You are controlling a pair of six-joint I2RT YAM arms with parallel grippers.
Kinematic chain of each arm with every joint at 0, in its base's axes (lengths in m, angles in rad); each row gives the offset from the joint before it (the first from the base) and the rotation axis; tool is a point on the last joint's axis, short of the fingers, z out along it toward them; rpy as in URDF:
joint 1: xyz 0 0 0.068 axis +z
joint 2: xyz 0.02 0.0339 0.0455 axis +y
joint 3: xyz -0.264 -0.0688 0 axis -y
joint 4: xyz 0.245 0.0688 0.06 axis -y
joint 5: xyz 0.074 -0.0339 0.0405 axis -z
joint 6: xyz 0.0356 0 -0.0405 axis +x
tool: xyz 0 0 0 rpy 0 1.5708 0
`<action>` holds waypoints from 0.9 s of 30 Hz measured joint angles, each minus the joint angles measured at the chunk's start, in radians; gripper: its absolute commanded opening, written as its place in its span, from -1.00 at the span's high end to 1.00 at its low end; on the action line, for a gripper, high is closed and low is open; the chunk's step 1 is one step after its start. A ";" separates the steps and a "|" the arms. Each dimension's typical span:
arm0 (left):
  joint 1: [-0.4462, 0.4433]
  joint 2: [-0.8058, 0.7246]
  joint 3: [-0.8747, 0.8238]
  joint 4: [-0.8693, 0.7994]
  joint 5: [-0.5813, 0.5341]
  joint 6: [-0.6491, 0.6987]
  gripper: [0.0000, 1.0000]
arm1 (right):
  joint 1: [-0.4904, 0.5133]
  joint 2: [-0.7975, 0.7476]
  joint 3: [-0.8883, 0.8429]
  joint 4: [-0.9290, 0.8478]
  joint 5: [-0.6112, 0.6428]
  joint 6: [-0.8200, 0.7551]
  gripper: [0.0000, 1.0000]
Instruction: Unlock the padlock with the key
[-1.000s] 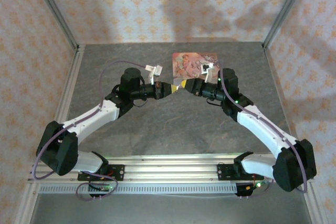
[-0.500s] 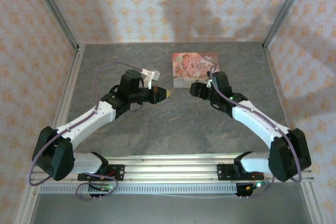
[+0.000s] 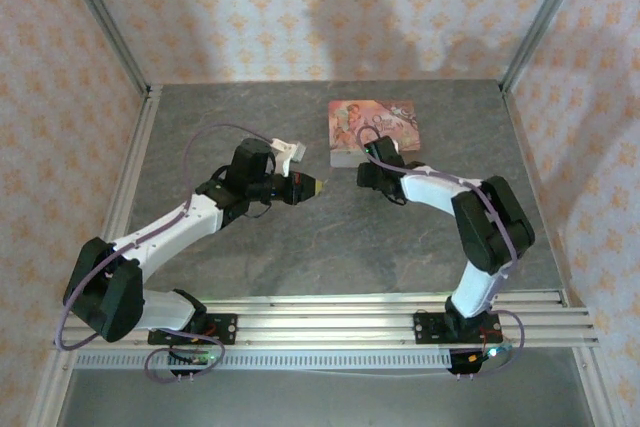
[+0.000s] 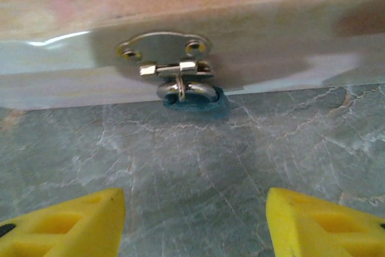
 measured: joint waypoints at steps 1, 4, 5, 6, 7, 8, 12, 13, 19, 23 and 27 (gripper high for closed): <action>0.000 0.000 0.000 -0.004 0.000 0.003 1.00 | 0.000 0.014 0.005 0.007 0.006 0.000 -0.25; 0.004 0.000 0.000 -0.005 0.001 0.013 1.00 | 0.000 0.046 0.021 0.018 0.024 0.002 -0.12; 0.006 0.000 0.000 -0.006 0.002 0.018 1.00 | 0.000 0.055 0.028 0.022 0.031 0.003 -0.10; 0.007 0.000 0.000 -0.006 0.002 0.020 1.00 | 0.000 0.066 0.037 0.026 0.039 0.002 -0.08; 0.013 0.002 0.000 -0.006 0.003 0.021 1.00 | 0.000 0.074 0.045 0.031 0.044 0.000 -0.08; 0.014 0.004 0.000 -0.006 0.003 0.021 1.00 | 0.000 0.080 0.052 0.033 0.048 -0.001 -0.08; 0.020 0.025 0.000 -0.008 0.004 0.028 1.00 | -0.001 0.091 0.074 0.057 0.063 -0.002 -0.11; 0.020 0.031 0.000 -0.008 0.004 0.029 1.00 | -0.001 0.094 0.078 0.064 0.066 -0.005 -0.11; 0.027 0.053 0.000 -0.009 0.005 0.040 1.00 | -0.006 0.106 0.084 0.093 0.081 -0.018 0.17; 0.027 0.067 0.000 -0.009 0.008 0.044 1.00 | -0.006 0.134 0.092 0.108 0.092 -0.033 0.47; 0.027 0.076 0.000 -0.009 0.010 0.046 1.00 | -0.007 0.143 0.099 0.121 0.100 -0.057 0.62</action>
